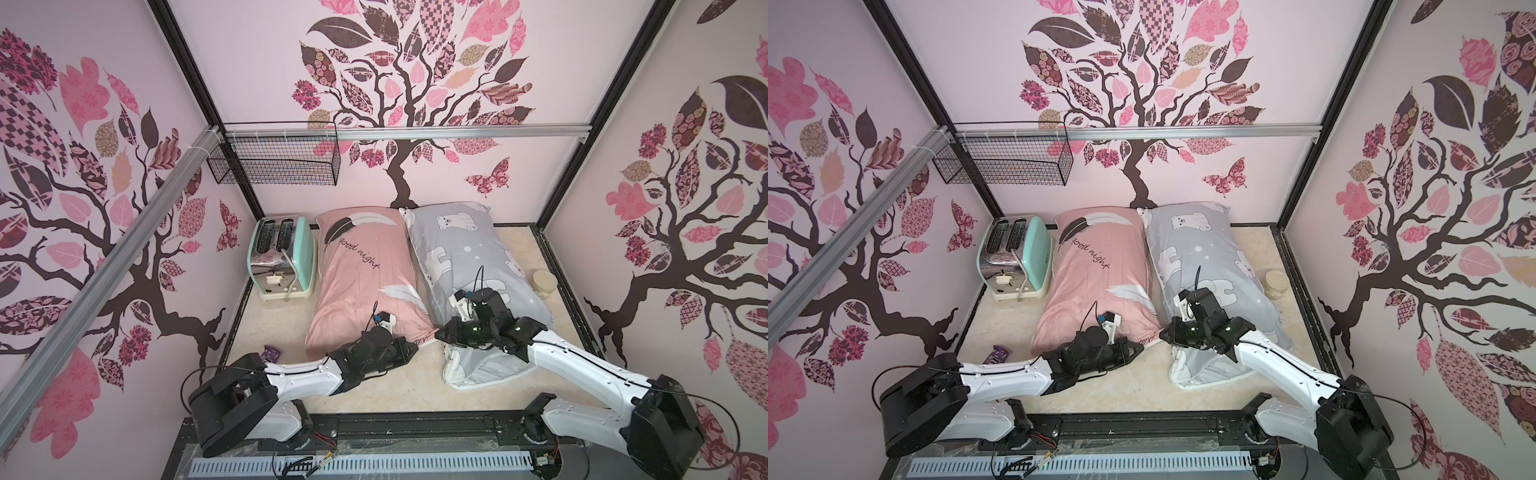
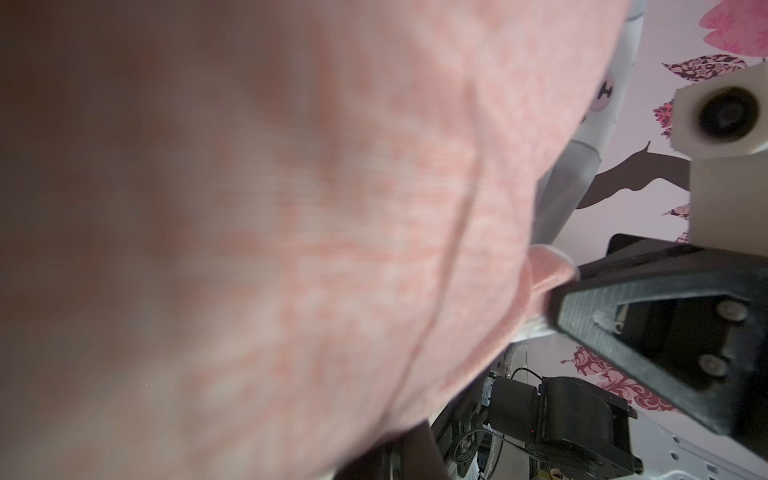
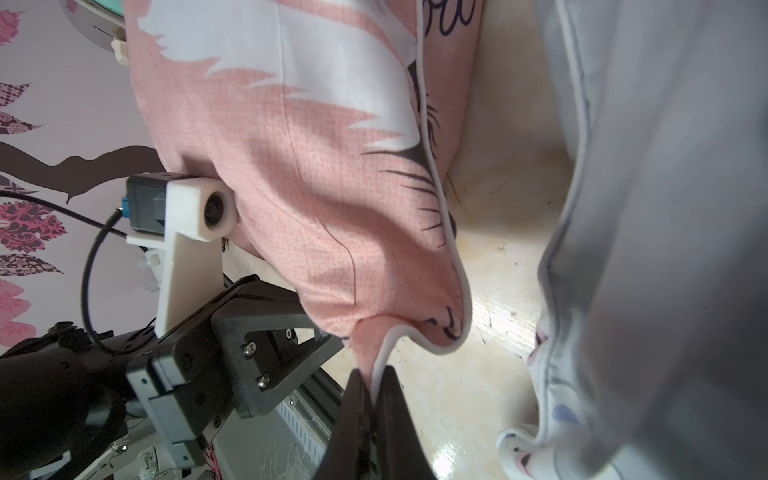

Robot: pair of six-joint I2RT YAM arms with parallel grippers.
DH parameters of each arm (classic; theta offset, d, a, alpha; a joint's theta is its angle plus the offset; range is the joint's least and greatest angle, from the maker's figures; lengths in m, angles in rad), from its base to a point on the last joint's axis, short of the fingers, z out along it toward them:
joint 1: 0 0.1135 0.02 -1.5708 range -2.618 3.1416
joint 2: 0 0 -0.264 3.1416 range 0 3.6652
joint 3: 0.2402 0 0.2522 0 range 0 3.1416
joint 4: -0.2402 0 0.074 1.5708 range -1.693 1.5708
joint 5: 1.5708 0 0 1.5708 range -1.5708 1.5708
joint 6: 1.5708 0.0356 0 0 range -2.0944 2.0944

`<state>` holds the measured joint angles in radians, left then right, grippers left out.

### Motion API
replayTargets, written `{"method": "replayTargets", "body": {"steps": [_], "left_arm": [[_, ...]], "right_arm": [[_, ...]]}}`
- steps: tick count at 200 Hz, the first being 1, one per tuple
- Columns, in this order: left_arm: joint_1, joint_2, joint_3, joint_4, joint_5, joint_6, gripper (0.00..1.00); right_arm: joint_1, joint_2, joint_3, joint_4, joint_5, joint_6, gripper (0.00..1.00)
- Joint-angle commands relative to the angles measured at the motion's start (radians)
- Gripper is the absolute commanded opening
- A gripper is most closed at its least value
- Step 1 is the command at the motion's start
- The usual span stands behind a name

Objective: Zip up pillowcases
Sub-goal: Zip the zipper on the pillowcase.

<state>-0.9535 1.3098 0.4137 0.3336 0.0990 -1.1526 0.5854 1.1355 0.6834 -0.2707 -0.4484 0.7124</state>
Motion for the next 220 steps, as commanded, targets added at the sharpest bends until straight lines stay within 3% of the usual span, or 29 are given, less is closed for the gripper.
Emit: {"method": "replayTargets", "body": {"steps": [1, 66, 133, 175, 215, 220], "left_arm": [[0.014, -0.053, -0.025, -0.196, -0.037, 0.041, 0.00], [0.041, -0.410, -0.067, -0.752, -0.122, 0.099, 0.00], [0.044, -0.773, -0.129, -1.061, -0.209, -0.006, 0.00], [0.044, -0.864, -0.152, -1.128, -0.218, -0.026, 0.00], [0.045, -0.864, -0.102, -1.190, -0.229, -0.001, 0.00], [0.044, -0.865, -0.074, -1.208, -0.245, 0.008, 0.09]], "right_arm": [[-0.026, -0.010, 0.072, -0.042, 0.036, -0.038, 0.00], [-0.056, 0.071, 0.285, -0.097, 0.094, -0.134, 0.00], [-0.193, 0.186, 0.537, -0.102, 0.076, -0.192, 0.00], [-0.249, 0.252, 0.659, -0.120, 0.058, -0.220, 0.00], [-0.249, 0.236, 0.582, -0.127, 0.024, -0.223, 0.00], [-0.247, 0.223, 0.556, -0.127, 0.011, -0.218, 0.00]]}}
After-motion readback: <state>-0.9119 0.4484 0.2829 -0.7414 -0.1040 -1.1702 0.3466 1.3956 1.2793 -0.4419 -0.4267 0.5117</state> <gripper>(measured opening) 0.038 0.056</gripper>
